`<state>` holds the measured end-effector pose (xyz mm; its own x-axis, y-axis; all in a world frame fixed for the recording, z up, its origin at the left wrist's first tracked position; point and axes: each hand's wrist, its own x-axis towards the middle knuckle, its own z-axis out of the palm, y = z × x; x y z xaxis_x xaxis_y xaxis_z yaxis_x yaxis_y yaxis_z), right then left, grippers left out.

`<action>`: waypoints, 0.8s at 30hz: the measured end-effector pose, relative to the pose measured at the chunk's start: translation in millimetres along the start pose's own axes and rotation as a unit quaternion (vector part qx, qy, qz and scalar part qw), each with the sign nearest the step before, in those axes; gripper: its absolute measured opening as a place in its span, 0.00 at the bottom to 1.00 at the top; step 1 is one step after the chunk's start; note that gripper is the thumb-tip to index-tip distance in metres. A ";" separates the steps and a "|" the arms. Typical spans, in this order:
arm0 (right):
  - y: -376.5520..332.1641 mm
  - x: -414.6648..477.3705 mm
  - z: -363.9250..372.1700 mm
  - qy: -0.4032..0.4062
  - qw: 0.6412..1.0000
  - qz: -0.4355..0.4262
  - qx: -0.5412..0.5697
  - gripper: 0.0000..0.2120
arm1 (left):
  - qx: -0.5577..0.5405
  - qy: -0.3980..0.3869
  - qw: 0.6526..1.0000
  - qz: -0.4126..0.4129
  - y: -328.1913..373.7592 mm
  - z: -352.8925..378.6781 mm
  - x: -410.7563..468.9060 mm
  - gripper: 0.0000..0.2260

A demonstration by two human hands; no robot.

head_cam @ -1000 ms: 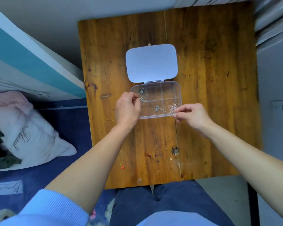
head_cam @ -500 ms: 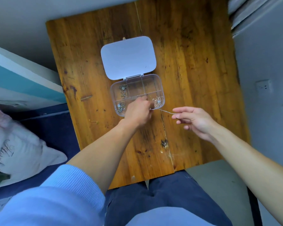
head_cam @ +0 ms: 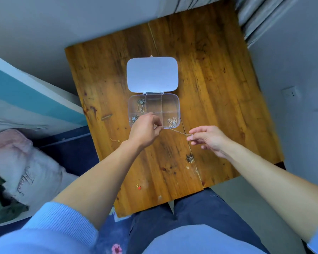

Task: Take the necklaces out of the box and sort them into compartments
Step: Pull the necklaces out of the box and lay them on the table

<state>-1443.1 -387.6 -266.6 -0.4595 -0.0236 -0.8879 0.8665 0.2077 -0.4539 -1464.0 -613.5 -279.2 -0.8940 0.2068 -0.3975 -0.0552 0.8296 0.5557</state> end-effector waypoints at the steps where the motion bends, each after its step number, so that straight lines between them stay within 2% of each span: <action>1: 1.4 -2.1 4.3 0.004 1.000 0.000 0.000 0.11 | -0.010 -0.007 1.000 -0.007 -1.6 -2.7 -3.8 0.06; 5: 11.2 -11.1 18.8 0.021 0.999 0.001 -0.026 0.09 | -0.110 -0.069 0.989 -0.071 -14.5 -23.6 -20.6 0.09; 8: 24.7 -17.4 31.5 0.024 0.999 0.006 -0.043 0.08 | -0.237 -0.127 0.954 -0.130 -29.7 -44.5 -38.7 0.10; 15: 62.7 -26.8 77.5 0.064 0.996 0.010 -0.068 0.04 | -0.300 -0.163 0.917 -0.205 -77.6 -60.2 -67.1 0.09; 18: 84.2 -25.1 97.4 0.071 0.992 0.002 -0.104 0.04 | -0.310 -0.121 0.912 -0.240 -90.8 -53.5 -73.2 0.06; 21: 104.2 -22.1 116.1 0.069 0.988 -0.007 -0.141 0.05 | -0.237 -0.041 0.937 -0.254 -98.1 -37.2 -70.9 0.05; 24: 124.2 -16.8 133.1 0.093 0.976 -0.020 -0.196 0.10 | -0.188 0.005 0.951 -0.244 -100.9 -19.1 -59.5 0.03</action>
<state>-1301.8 -491.6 -318.1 -0.5504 0.1302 -0.8247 0.7222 0.5699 -0.3920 -1413.7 -719.5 -297.7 -0.7248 -0.1616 -0.6698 -0.6185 0.5810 0.5291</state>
